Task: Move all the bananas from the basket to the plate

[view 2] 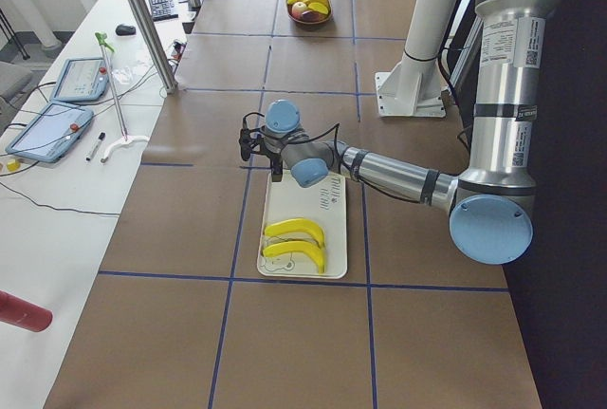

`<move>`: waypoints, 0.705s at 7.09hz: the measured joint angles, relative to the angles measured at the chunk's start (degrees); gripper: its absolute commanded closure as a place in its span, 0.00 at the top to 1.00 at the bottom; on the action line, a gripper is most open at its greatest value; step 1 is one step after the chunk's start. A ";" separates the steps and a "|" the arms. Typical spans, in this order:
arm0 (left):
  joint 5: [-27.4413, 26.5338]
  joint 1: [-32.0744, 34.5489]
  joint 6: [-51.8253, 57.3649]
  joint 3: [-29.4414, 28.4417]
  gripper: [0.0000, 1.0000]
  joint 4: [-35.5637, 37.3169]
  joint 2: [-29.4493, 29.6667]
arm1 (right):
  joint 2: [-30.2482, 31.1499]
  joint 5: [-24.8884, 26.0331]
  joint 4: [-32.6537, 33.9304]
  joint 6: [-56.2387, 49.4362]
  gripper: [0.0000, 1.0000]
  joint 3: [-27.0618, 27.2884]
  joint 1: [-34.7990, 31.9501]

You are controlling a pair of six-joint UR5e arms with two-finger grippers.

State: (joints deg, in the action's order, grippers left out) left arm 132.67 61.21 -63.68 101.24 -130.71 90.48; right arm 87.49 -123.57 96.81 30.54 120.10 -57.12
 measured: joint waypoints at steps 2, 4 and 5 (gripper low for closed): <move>-0.07 -0.03 -0.49 0.07 1.00 -0.06 0.11 | 7.28 1.00 -7.50 8.10 0.97 0.82 0.04; -0.12 -0.04 -0.56 0.04 1.00 -0.07 0.12 | 11.50 1.31 -17.32 15.08 0.93 -1.10 0.21; -0.13 -0.04 -0.57 0.02 1.00 -0.07 0.09 | 12.73 1.65 -19.67 16.23 0.93 -2.18 0.54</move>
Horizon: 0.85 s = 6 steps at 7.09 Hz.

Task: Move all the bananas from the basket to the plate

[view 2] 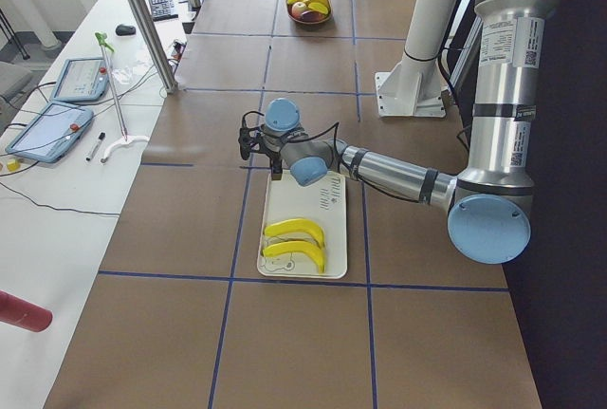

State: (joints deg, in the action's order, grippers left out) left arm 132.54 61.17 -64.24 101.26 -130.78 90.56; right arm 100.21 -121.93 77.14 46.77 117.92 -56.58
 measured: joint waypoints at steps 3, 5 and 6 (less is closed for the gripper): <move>0.00 0.00 0.00 -0.10 1.00 0.00 -0.07 | 0.74 3.89 -2.15 0.41 0.92 -3.06 3.62; 0.00 0.00 0.00 -0.11 1.00 0.00 -0.05 | 0.77 5.36 -2.23 0.17 0.89 -4.36 4.40; -0.03 -0.04 0.00 -0.11 1.00 0.00 -0.04 | 0.75 5.97 -2.20 0.09 0.83 -5.06 4.77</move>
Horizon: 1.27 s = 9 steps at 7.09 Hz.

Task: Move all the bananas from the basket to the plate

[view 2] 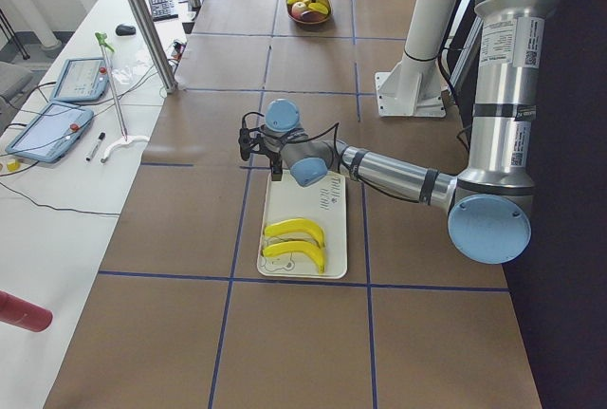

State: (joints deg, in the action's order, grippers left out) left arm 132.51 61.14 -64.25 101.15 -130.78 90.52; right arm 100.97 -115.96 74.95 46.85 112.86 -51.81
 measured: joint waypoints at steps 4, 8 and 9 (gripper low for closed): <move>0.02 -0.05 0.00 -0.02 1.00 0.00 0.08 | 0.01 0.96 0.09 -0.15 0.57 -0.88 0.64; 0.03 -0.05 0.00 -0.07 1.00 0.00 0.09 | 0.00 0.81 0.10 -0.19 0.18 -0.55 0.55; 0.02 -0.05 0.00 -0.07 1.00 0.00 0.09 | -0.01 0.74 0.06 -0.21 0.15 -0.41 0.52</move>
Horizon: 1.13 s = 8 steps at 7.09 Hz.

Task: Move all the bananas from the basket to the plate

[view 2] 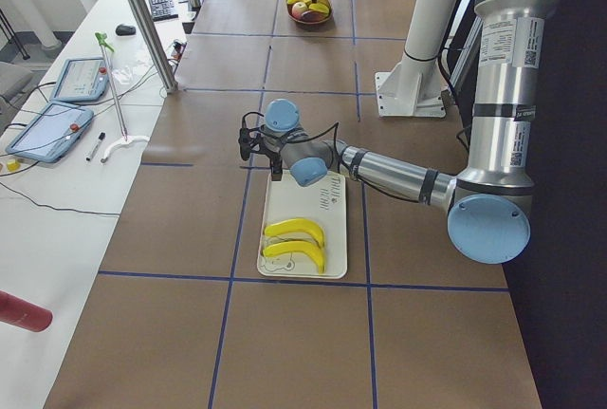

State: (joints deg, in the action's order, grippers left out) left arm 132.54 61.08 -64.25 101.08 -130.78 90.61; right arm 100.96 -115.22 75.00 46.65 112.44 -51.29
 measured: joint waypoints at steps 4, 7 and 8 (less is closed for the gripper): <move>0.00 0.00 0.00 -0.03 1.00 0.00 0.00 | 0.90 -0.27 0.53 -0.23 0.14 4.90 -1.05; 0.06 -0.03 0.00 -0.01 1.00 0.00 0.06 | 0.77 -0.89 0.63 -0.22 0.15 9.11 -3.20; 0.03 -0.06 0.00 0.02 1.00 0.00 0.10 | 0.33 -1.05 0.43 -0.14 0.16 9.68 -3.41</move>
State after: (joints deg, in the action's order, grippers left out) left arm 132.57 61.02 -64.25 101.10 -130.78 90.72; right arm 101.29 -116.27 75.43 46.51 122.13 -54.70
